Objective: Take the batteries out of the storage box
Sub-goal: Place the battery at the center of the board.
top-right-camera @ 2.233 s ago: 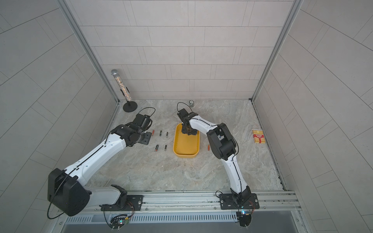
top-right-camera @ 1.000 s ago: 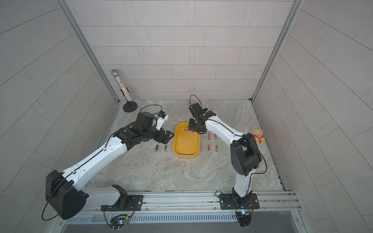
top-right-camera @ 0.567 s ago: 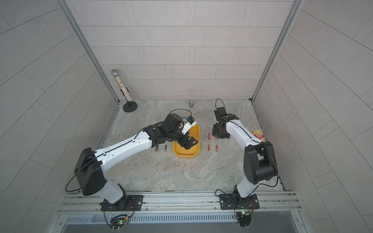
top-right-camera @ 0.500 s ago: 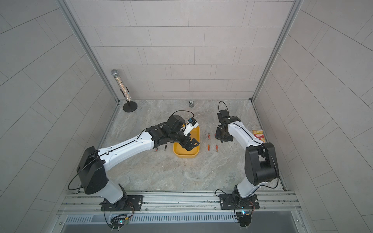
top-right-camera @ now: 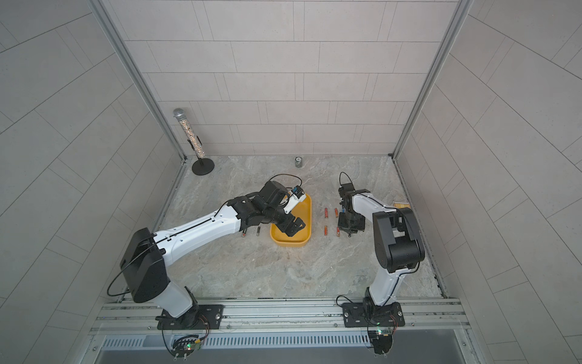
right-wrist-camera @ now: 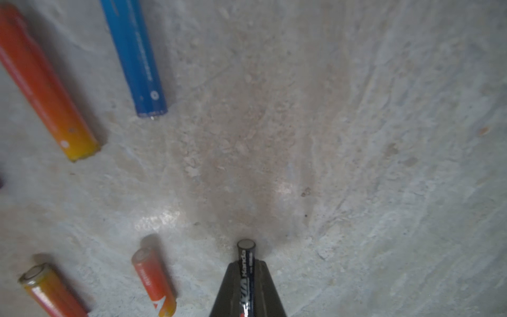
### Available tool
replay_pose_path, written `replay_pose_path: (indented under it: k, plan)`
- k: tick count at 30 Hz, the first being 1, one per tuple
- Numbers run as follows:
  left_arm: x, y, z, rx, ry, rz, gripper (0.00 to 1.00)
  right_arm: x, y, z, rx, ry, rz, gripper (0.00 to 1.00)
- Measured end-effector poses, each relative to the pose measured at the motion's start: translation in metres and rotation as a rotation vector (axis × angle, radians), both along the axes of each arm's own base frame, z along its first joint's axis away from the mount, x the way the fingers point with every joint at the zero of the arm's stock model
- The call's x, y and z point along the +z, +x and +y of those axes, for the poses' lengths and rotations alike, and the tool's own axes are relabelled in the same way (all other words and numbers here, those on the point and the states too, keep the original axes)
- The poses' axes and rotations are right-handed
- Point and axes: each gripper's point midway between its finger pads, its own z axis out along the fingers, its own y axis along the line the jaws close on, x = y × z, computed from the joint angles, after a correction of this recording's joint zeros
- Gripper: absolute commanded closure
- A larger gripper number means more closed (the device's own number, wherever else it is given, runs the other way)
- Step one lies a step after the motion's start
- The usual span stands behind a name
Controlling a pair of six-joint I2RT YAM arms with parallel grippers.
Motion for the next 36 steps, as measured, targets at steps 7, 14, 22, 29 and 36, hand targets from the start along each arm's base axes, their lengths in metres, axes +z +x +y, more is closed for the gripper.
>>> replay_pose_path:
  k: [7,14,22,29,36]
  plan:
    - [-0.012,0.0,0.015,0.027,0.062,-0.005,0.06,-0.001,0.004,0.005,0.021,0.0,-0.013,1.0]
    - [-0.014,0.008,0.024,0.061,0.095,-0.022,0.06,-0.001,0.004,0.005,0.027,-0.01,-0.016,0.92]
    - [-0.02,0.016,0.041,0.092,0.148,-0.025,0.06,-0.002,0.002,0.003,0.025,-0.024,-0.008,0.71]
    - [-0.02,0.034,0.063,0.144,0.187,-0.045,0.08,0.005,-0.001,0.002,0.026,-0.025,-0.013,0.7]
    - [-0.003,0.078,0.057,0.136,0.25,-0.095,0.21,0.056,0.006,0.005,0.026,0.001,-0.174,0.59]
